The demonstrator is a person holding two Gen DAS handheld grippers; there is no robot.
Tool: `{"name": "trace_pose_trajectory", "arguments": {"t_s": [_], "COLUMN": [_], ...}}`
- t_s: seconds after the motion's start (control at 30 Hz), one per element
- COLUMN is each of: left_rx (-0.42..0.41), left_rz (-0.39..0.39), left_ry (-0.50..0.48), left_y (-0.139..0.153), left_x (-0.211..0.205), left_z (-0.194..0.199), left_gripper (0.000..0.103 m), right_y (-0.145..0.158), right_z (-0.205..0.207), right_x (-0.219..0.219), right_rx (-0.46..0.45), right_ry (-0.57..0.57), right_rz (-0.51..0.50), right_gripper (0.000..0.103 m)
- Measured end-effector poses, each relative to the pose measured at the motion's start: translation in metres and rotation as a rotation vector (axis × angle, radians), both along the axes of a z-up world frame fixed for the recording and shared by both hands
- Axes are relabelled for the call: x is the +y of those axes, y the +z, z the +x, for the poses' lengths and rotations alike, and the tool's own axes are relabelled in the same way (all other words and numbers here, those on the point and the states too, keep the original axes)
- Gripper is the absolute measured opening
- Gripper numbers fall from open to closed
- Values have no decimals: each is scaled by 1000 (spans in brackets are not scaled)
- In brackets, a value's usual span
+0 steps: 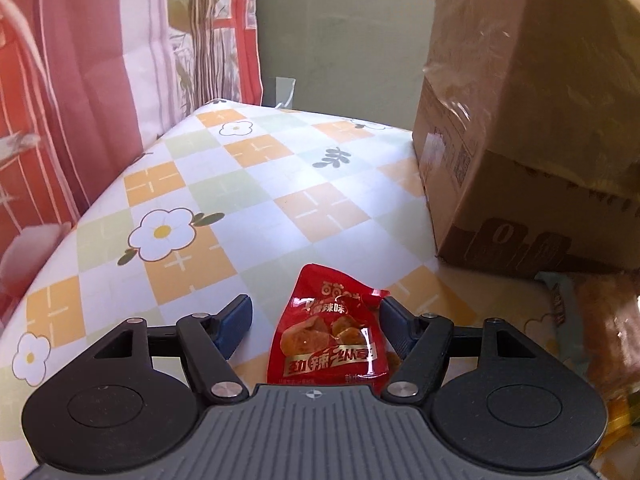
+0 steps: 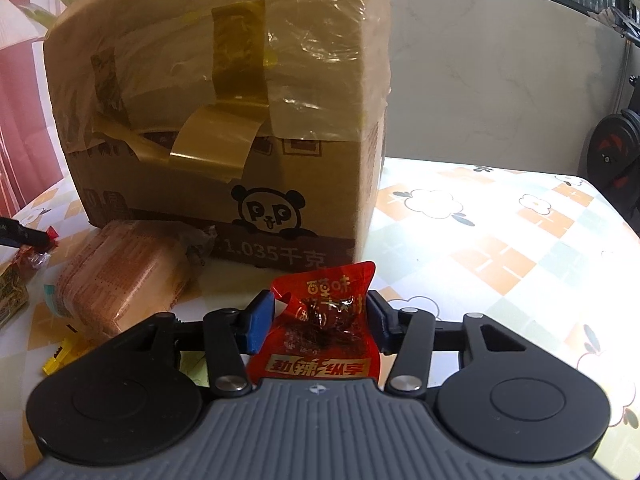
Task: Organize snacks
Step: 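Carry both red snacks into the lined box and open both tools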
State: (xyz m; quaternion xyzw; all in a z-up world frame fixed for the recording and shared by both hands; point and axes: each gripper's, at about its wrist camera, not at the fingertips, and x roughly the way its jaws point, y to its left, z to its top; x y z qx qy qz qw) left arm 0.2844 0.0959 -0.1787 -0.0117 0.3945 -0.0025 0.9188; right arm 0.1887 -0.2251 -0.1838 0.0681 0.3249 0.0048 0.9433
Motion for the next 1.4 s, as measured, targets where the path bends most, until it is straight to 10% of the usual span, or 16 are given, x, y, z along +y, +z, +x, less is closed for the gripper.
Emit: {"name": "trace_pose_trajectory", "arguments": {"t_s": [0.07, 0.2, 0.7, 1.07, 1.4], "left_rx": [-14, -19, -143, -385, -518], "left_rz": [35, 17, 1, -51, -81], "left_ry": [-11, -34, -101, -209, -334], "left_y": [1, 3, 54, 153, 228], "left_x": [-3, 0, -16, -50, -117], "left_z": [-3, -9, -61, -74, -23], "left_gripper": [51, 45, 45, 46, 46], "right_y": [0, 0, 33, 143, 223], "right_z": [0, 0, -43, -57, 28], "right_x": [0, 1, -11, -27, -15], "right_rx": [0, 0, -71, -321, -457], "right_ry": [0, -1, -51, -10, 79], "right_rz": [1, 2, 65, 97, 24], "right_gripper": [52, 52, 51, 51, 51]}}
